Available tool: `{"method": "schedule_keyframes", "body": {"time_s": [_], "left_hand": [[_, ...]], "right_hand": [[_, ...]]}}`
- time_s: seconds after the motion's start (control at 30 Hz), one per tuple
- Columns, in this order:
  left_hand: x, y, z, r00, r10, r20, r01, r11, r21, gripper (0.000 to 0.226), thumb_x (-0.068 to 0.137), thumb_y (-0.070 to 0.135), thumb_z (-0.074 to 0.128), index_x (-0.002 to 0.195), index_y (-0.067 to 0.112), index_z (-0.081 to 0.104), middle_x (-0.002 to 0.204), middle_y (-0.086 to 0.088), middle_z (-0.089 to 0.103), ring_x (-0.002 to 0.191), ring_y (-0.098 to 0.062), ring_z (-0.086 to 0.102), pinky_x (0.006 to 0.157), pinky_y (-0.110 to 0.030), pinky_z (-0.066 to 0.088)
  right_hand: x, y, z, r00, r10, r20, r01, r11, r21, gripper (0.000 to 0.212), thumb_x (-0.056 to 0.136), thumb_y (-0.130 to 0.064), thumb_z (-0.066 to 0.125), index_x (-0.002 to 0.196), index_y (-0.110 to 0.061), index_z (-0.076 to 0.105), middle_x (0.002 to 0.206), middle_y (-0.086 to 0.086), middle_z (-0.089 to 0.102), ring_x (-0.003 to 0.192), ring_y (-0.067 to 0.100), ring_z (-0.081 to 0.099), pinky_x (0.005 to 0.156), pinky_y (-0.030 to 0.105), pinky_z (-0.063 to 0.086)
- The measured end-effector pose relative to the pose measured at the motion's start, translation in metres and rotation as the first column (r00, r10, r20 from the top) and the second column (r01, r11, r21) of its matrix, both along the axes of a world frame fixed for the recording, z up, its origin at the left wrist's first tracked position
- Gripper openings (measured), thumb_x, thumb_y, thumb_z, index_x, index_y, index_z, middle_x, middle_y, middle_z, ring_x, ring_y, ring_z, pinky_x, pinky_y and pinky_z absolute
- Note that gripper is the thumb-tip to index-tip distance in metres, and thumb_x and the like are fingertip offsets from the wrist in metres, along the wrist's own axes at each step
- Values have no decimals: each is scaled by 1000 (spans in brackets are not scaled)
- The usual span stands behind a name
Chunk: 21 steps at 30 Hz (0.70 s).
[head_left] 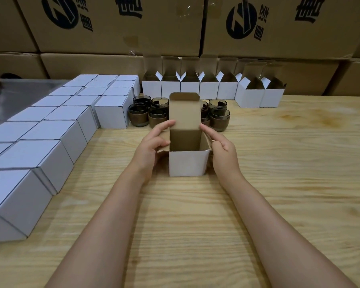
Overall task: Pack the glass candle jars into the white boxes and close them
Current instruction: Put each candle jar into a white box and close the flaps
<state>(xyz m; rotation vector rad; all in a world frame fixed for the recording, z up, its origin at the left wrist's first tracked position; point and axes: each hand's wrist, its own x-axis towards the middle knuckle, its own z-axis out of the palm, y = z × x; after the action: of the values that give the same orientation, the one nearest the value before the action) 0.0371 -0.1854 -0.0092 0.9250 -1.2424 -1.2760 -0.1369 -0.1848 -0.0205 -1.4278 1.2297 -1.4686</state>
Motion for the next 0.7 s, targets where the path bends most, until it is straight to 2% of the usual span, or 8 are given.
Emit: {"method": "schedule_keyframes", "body": {"time_s": [0.17,0.23,0.33,0.43,0.5,0.6,0.63,0.7], "left_hand": [[0,1,0,995,39,87,-38,999,-13,55,63,18,50,114,30,65,117,-1,63,108,-22,58,84,-30,47],[1,4,0,986,38,165,-24,996,-89,54,66,26,61,120,28,61,122,-2,60,106,-10,59,82,-19,47],[3,8,0,960,55,275,-2,982,-190,72,58,48,72,125,27,55,122,11,58,103,8,58,80,-9,45],[5,7,0,936,84,341,-8,976,-219,80,53,48,79,127,28,53,128,7,57,112,3,56,84,-12,47],[6,6,0,928,106,356,-25,974,-225,83,50,51,78,126,29,54,131,5,57,121,-8,54,97,-25,48],[7,5,0,918,133,373,-47,972,-229,80,50,54,77,124,33,56,129,8,57,124,-11,51,106,-38,43],[7,4,0,916,136,377,-50,972,-228,79,50,54,78,123,34,56,128,10,58,123,-11,52,105,-38,44],[7,3,-1,913,141,382,-54,972,-228,76,52,49,81,122,35,56,125,14,58,121,-8,53,104,-36,45]], "right_hand": [[2,1,-1,999,39,5,-39,998,49,57,74,-18,30,119,-34,61,130,3,61,125,21,52,107,50,40],[1,1,-1,999,39,8,-40,998,46,56,73,-18,30,117,-34,61,128,5,61,124,24,52,106,52,39],[1,2,-1,999,49,5,-49,998,45,55,74,-18,31,118,-34,60,129,6,61,124,24,52,105,51,41],[-1,2,0,997,82,6,-82,996,46,54,75,-17,30,115,-35,61,128,6,61,122,23,54,99,41,48],[-4,1,-2,992,72,102,-77,996,37,51,77,-13,31,109,-35,64,119,2,64,109,17,60,79,25,53],[-11,-9,-3,943,-201,264,187,979,78,42,89,-3,37,106,-30,65,101,-1,61,71,1,57,59,19,46],[-15,-15,-4,923,-313,225,299,949,95,40,90,-2,40,108,-30,63,105,0,59,67,1,54,58,19,44],[-26,-33,-2,896,-442,44,437,895,89,41,91,-4,45,119,-32,56,119,2,50,81,6,51,66,18,40]]}}
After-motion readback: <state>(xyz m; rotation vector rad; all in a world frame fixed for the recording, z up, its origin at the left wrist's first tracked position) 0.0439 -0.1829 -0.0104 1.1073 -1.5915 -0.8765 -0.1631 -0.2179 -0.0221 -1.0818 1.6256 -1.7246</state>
